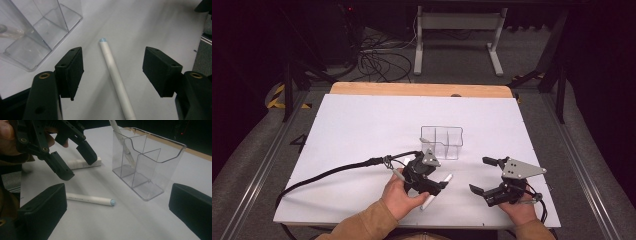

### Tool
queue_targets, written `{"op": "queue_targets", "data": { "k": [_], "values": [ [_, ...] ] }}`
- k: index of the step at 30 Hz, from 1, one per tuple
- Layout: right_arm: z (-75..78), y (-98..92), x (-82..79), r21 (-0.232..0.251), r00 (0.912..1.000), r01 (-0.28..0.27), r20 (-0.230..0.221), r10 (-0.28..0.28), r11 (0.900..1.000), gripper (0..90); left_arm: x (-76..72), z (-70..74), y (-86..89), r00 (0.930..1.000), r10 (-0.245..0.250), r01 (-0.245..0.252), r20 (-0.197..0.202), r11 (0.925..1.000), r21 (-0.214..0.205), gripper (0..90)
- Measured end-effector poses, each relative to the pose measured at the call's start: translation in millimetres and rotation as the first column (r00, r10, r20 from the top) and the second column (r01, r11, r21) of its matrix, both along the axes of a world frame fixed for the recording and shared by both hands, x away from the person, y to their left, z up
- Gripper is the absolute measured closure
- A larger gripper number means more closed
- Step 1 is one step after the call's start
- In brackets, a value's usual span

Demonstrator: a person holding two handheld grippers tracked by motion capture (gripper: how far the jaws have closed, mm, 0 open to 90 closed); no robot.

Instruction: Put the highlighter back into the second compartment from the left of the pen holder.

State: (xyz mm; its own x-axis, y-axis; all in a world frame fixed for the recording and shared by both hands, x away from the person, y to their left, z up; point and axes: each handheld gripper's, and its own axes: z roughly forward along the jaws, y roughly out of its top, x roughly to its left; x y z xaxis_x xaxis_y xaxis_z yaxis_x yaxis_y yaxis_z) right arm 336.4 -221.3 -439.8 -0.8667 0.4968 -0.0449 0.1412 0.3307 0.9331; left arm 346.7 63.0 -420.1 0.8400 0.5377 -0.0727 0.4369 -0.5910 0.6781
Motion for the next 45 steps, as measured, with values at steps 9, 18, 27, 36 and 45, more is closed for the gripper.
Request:
{"op": "queue_targets", "data": {
  "k": [9, 18, 27, 36, 45],
  "values": [
    [-0.7, 1.0, 0.1, 0.001, 0.9999, 0.008, 0.007, -0.008, 1.0, 1.8, 3.4, -4.1, -3.1, 0.9983, -0.001, 0.001, -0.058, 1.0, 0.004, 46.6],
    [-0.7, 1.1, -0.2, 0.001, 0.9999, 0.007, 0.008, -0.007, 1.0, 1.8, 8.8, -15.0, -9.4, 0.9875, 0.002, 0.001, -0.157, 0.9997, 0.023, 48.5],
    [-1.1, 1.5, -0.2, 0.002, 1.0, 0.005, 0.007, -0.005, 1.0, 1.8, 14.4, -27.6, -14.1, 0.9814, 0.001, 0.01, -0.192, 0.9984, 0.056, 56.6],
    [-1.6, 2.0, -0.4, 0.001, 1.0, 0.006, 0.002, -0.006, 1.0, 1.8, 13.9, -33.4, -17.6, 0.9809, 0.007, 0.005, -0.194, 0.9982, 0.06, 65.2],
    [-1.8, 2.2, -0.4, -0.001, 1.0, 0.004, 0.001, -0.004, 1.0, 1.8, 12.1, -38.2, -20.9, 0.98, 0.027, -0.01, -0.197, 0.9962, 0.087, 71.9]
  ]
}}
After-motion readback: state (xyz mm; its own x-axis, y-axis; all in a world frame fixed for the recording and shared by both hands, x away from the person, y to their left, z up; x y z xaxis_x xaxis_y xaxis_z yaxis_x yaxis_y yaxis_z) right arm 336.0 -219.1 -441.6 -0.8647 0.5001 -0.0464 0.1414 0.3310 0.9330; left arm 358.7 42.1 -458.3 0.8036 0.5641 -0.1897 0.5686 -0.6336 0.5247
